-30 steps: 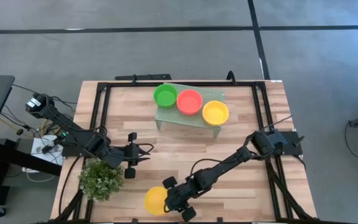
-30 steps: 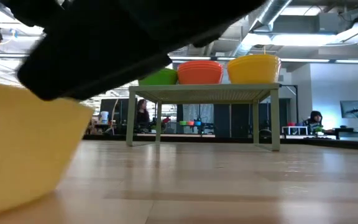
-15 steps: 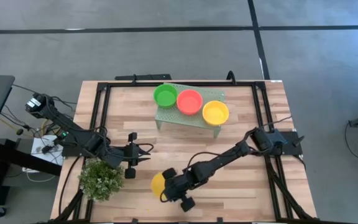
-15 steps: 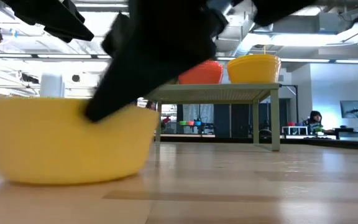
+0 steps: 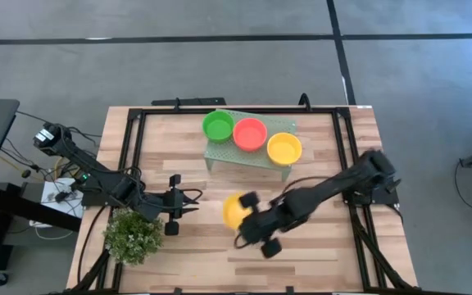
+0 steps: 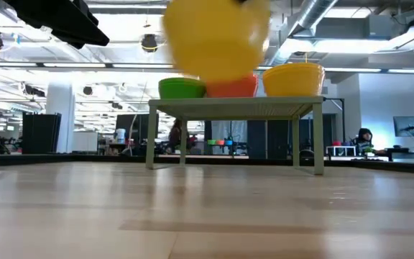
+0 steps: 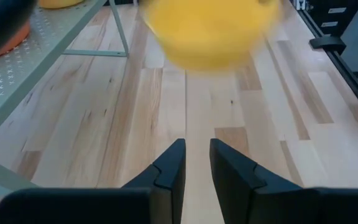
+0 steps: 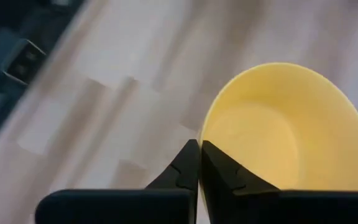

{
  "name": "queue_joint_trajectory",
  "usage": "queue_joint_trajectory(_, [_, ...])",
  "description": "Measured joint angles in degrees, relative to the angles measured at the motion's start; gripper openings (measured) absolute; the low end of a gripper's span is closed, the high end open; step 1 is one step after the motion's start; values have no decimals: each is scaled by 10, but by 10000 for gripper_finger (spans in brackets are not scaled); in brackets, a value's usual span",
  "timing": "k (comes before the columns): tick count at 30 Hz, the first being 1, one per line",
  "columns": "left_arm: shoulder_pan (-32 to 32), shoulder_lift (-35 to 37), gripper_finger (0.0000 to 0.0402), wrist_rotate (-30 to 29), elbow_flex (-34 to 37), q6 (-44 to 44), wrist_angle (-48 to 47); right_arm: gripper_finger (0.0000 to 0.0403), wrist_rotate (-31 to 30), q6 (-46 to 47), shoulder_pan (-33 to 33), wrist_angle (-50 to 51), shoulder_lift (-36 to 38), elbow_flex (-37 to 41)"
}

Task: Pick & Place Mini bowls
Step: Stack the yellow bowl on top of the yellow bowls on the shelf

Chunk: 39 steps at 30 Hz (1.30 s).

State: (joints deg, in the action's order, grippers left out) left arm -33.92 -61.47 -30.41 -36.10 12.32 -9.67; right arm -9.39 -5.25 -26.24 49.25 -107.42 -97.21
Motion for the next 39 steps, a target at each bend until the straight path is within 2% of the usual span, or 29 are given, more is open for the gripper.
queue_joint_trajectory(5, [0, 0, 75, 0, 0, 0, 7, 2, -108, 69, 15, 122, 98, 0])
queue_joint_trajectory(8, [0, 0, 75, 0, 0, 0, 8, 3, -132, 120, 44, 209, 147, 0])
queue_joint_trajectory(10, [0, 0, 75, 0, 0, 0, 11, 2, -132, 135, 67, 232, 178, 13])
queue_joint_trajectory(18, [0, 0, 75, 0, 0, 2, 12, 1, -132, 136, 134, 220, 285, 56])
queue_joint_trajectory(21, [0, 0, 75, 0, 0, 2, 12, 1, -131, 159, 156, 223, 310, 97])
queue_joint_trajectory(25, [0, 0, 75, 0, 0, 2, 15, 1, -127, 124, 170, 166, 340, 172])
queue_joint_trajectory(29, [0, 0, 74, 0, 0, 1, 19, 1, -114, 100, 186, 121, 355, 202])
queue_joint_trajectory(39, [0, 0, 74, 0, 0, -13, 27, 1, -67, 110, 234, 132, 343, 210])
